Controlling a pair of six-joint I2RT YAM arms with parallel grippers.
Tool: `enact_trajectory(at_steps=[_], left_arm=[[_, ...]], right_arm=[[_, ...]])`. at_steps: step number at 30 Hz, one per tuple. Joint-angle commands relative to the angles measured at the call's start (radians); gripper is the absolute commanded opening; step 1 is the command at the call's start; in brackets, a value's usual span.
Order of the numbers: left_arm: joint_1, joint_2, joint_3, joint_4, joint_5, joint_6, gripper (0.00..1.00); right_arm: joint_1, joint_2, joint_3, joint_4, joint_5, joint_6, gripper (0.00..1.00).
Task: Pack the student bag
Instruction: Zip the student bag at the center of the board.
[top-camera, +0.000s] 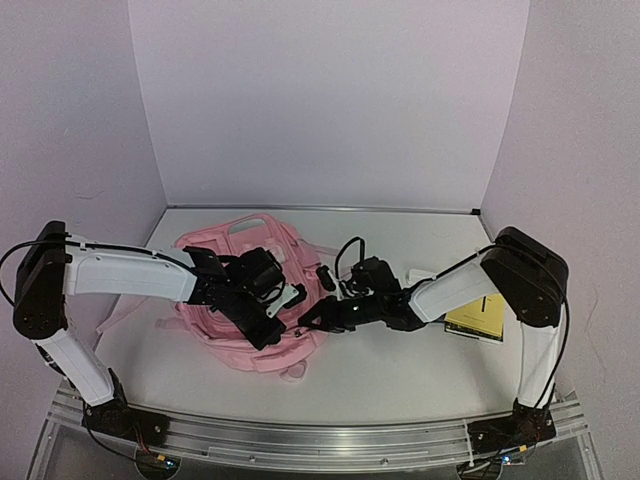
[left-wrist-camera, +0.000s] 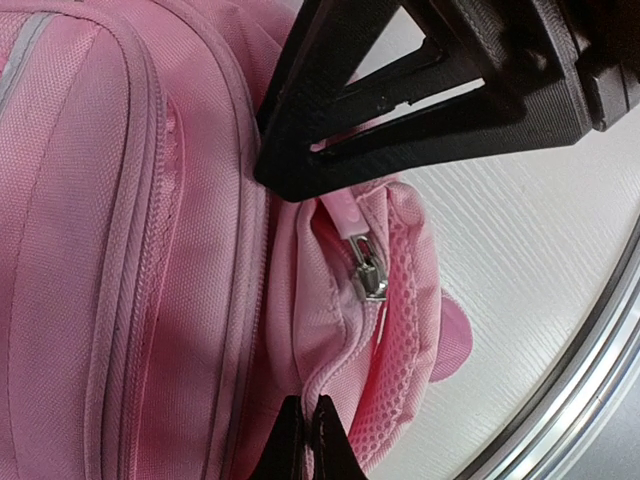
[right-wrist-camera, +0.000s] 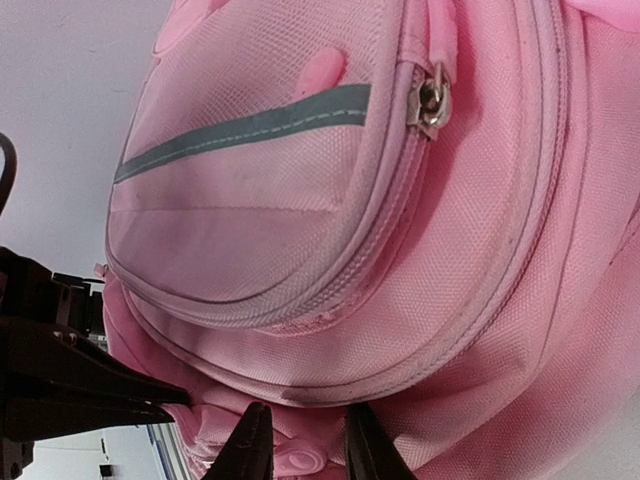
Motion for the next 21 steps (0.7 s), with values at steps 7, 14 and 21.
enact_trajectory(at_steps=[7, 14, 21], left_arm=[[0.006, -0.020, 0.011, -0.008, -0.027, -0.003, 0.00], [0.008, -0.025, 0.015, -0.011, -0.029, -0.004, 0.00], [0.008, -0.027, 0.017, -0.017, -0.033, -0.005, 0.00]], right_arm=[[0.029, -0.050, -0.078, 0.179, -0.167, 0.073, 0.21], [0.029, -0.056, -0.092, 0.196, -0.192, 0.070, 0.21], [0.037, -0.048, -0.100, 0.206, -0.187, 0.064, 0.22]])
